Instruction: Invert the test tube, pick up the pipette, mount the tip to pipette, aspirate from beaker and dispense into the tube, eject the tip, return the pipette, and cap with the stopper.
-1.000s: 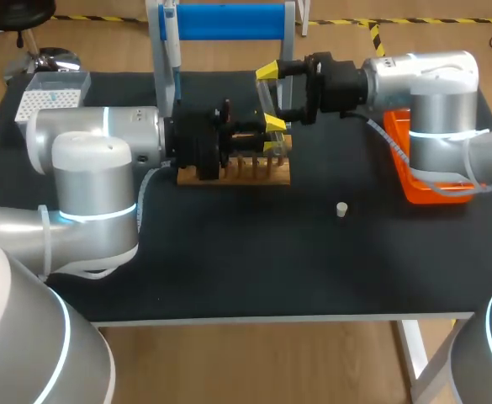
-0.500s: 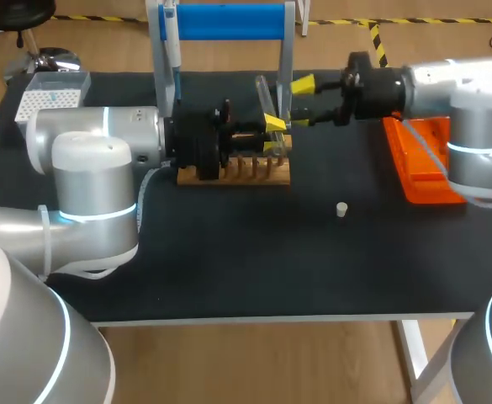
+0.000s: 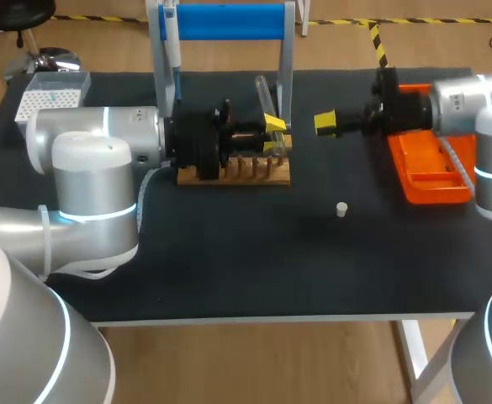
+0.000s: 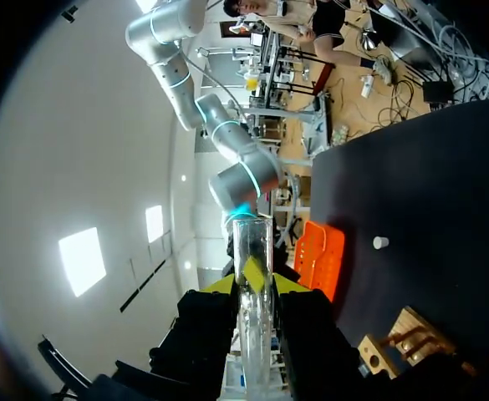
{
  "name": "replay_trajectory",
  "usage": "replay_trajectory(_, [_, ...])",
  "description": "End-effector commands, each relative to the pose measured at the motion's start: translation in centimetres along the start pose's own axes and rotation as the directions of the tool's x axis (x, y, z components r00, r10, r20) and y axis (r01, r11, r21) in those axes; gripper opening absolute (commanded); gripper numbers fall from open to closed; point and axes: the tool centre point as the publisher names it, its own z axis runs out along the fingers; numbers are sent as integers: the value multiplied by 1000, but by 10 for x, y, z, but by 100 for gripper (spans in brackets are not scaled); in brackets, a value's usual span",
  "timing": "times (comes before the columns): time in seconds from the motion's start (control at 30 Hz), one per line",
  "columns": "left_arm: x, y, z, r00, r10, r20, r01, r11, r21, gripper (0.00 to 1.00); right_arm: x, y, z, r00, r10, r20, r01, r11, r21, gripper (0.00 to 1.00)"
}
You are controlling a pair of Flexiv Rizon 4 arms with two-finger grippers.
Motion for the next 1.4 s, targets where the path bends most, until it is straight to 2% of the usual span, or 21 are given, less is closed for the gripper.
replay_trajectory(0.03, [0, -1, 1, 1000, 1, 0, -1, 1000, -4, 0, 9, -2, -1, 1000, 1, 24, -1, 1000, -6, 100])
replay_trajectory(0.47, [0, -1, 1, 1000, 1, 0, -1, 1000, -4, 0, 9, -2, -1, 1000, 1, 24, -1, 1000, -6, 100])
replay_trajectory(0.57, [0, -1, 1, 1000, 1, 0, -1, 1000, -4, 0, 12, -3, 6, 992, -95, 78, 93, 995, 22, 100])
replay_trajectory(0.73, [0, -1, 1, 1000, 1, 0, -1, 1000, -4, 0, 10, -5, 13, 955, -260, 143, 254, 965, 60, 100])
replay_trajectory(0.93, [0, -1, 1, 1000, 1, 0, -1, 1000, -4, 0, 1, -9, 24, 890, -413, 193, 400, 911, 103, 100])
replay_trajectory(1.2, [0, -1, 1, 1000, 1, 0, -1, 1000, -4, 0, -16, -12, 41, 843, -494, 214, 479, 869, 121, 100])
replay_trajectory(1.3, [0, -1, 1, 1000, 1, 0, -1, 1000, -4, 0, -24, -12, 48, 810, -535, 240, 514, 845, 151, 100])
replay_trajectory(1.4, [0, -1, 1, 1000, 1, 0, -1, 1000, -4, 0, -32, -12, 55, 804, -541, 244, 519, 841, 153, 100])
